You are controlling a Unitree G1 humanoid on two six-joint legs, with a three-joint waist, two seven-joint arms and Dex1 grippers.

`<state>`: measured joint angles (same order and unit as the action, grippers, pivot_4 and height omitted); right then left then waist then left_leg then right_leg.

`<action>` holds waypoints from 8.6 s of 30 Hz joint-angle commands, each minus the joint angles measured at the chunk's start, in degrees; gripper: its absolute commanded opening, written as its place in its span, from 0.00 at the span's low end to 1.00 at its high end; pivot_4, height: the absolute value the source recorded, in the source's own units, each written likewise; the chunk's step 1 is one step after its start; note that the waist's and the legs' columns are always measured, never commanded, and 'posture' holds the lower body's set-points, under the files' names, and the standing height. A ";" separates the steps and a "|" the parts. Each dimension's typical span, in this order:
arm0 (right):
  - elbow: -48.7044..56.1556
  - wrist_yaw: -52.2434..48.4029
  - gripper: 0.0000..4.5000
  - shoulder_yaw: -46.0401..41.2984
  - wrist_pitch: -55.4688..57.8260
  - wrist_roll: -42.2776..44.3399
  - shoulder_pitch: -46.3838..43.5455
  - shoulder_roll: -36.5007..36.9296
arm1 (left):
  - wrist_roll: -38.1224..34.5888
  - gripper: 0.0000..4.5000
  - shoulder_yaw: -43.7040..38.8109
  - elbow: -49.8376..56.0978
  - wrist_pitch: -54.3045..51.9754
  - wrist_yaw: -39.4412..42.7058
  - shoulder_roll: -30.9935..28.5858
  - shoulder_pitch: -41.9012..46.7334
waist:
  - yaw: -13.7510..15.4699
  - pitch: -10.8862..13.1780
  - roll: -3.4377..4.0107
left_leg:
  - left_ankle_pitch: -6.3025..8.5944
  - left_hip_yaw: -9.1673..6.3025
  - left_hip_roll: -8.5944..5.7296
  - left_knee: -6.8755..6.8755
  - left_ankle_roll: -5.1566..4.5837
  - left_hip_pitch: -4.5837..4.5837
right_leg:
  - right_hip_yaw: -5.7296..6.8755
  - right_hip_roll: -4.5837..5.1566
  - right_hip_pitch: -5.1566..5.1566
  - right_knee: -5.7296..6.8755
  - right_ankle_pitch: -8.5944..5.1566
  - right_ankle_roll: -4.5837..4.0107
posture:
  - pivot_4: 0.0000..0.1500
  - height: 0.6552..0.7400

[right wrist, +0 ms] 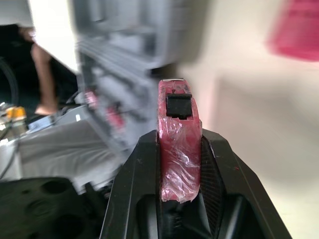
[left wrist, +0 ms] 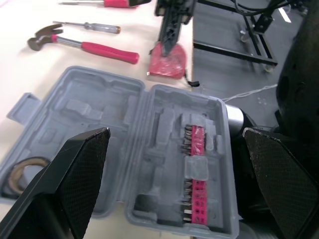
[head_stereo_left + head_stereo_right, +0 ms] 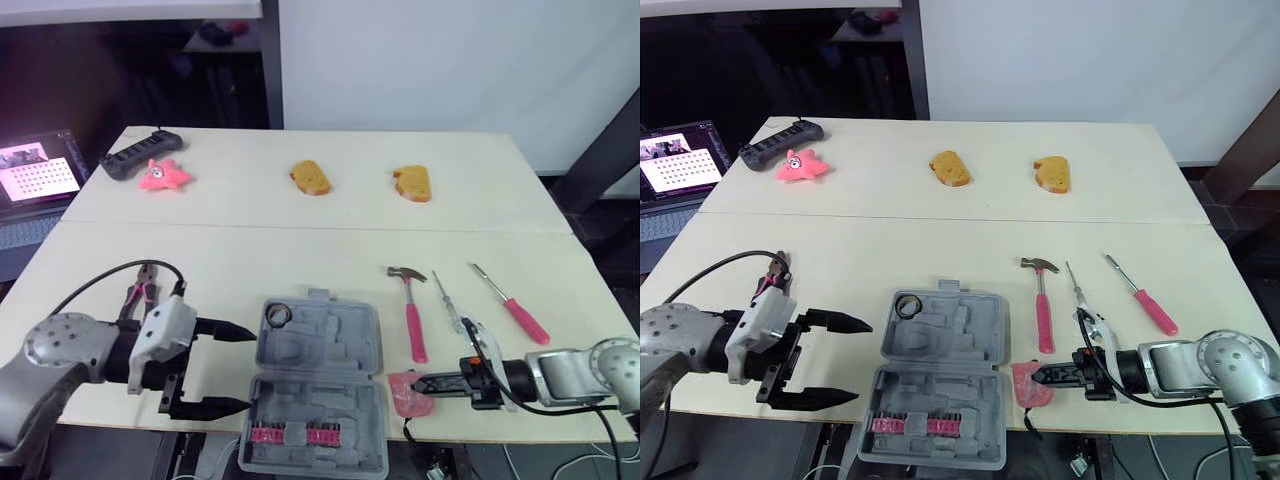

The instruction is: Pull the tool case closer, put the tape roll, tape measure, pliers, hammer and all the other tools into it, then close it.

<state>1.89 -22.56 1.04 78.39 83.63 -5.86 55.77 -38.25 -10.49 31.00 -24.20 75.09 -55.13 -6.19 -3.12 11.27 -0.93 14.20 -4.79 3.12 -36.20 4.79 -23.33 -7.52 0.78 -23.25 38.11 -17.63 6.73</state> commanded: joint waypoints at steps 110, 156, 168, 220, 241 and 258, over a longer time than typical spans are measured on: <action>7.96 -34.71 0.66 39.26 -25.31 -81.87 -38.15 -14.55 | 5.89 1.00 -11.41 -1.78 9.19 -9.68 7.10 -18.12 | 0.21 0.00 -0.01 | 0.01 0.12 0.00 0.10 0.02 0.70 | 0.01 0.09 0.54 0.02 -0.10 -0.16 | 1.00 0.97; 10.51 -41.63 0.57 17.53 -50.00 -73.81 -26.52 -15.41 | 6.23 1.00 -6.69 -5.56 8.16 -7.99 6.39 -9.97 | -0.88 0.01 -0.02 | 0.01 0.11 0.00 0.14 0.02 0.66 | 0.01 0.09 0.53 0.01 -0.06 -0.08 | 1.00 0.97; -2.09 -41.22 0.46 16.37 -59.24 -73.20 -21.11 -20.31 | 6.36 1.00 -6.78 -6.96 8.10 -6.86 5.80 -8.07 | -0.92 0.01 -0.03 | 0.01 0.11 -0.01 0.14 0.02 0.67 | 0.00 0.09 0.55 0.01 -0.03 -0.03 | 1.00 0.97; -12.54 -33.98 0.99 -23.68 -73.28 -60.05 6.33 -8.79 | 8.11 1.00 -28.41 -49.27 28.90 -13.19 13.61 -12.76 | -0.99 -0.03 -0.15 | 0.07 0.35 -0.05 0.15 -0.05 0.94 | -0.26 0.12 0.74 -0.05 -0.24 -0.31 | 1.00 0.97; 5.33 -52.28 0.99 9.75 -39.81 -54.80 -46.79 -13.61 | 5.17 1.00 -26.66 -2.71 17.89 -42.14 38.93 -32.35 | 0.64 0.01 -0.31 | 0.10 0.29 -0.06 0.04 -0.04 0.34 | -0.12 0.22 0.35 -0.20 -0.22 -0.29 | 1.00 0.97; 11.78 -47.23 0.99 7.45 -34.80 -54.44 -44.52 -11.75 | 12.22 1.00 -21.00 -28.46 -8.93 -64.63 21.58 10.82 | 0.21 0.01 -0.30 | 0.05 0.07 -0.07 0.02 0.01 0.38 | 0.04 0.14 0.36 -0.01 0.04 0.07 | 1.00 0.97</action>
<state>11.42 -70.39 10.82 43.36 28.44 -50.05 42.94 -26.70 -31.75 5.23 -31.79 10.09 -31.93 3.29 -2.91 11.28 -1.22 14.24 -4.75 3.05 -36.13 4.80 -22.96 -7.46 0.90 -22.94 38.11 -17.58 6.79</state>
